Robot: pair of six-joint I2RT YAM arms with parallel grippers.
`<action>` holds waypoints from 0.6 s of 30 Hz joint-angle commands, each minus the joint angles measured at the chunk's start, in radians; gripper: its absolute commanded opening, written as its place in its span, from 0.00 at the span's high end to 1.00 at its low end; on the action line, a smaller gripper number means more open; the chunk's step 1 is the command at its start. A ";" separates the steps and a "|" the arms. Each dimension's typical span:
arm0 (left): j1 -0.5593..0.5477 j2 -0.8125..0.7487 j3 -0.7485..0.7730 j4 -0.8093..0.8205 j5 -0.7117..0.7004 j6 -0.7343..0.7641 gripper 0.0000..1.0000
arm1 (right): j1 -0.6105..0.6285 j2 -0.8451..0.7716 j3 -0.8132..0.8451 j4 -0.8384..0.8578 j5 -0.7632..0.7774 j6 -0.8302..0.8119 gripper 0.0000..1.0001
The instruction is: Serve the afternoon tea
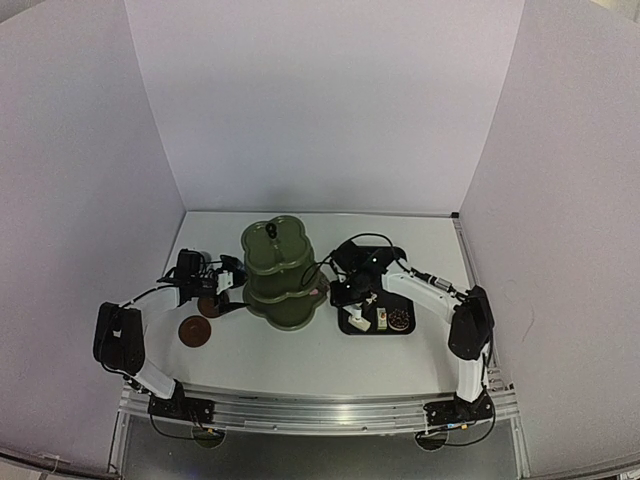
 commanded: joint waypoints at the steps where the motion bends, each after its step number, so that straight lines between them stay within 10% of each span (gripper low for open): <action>1: -0.004 -0.012 0.017 -0.009 -0.001 0.000 0.07 | -0.001 -0.107 -0.012 -0.028 0.083 0.024 0.63; 18: -0.003 -0.013 0.015 -0.031 0.005 0.012 0.07 | -0.125 -0.296 -0.152 -0.080 0.266 0.227 0.64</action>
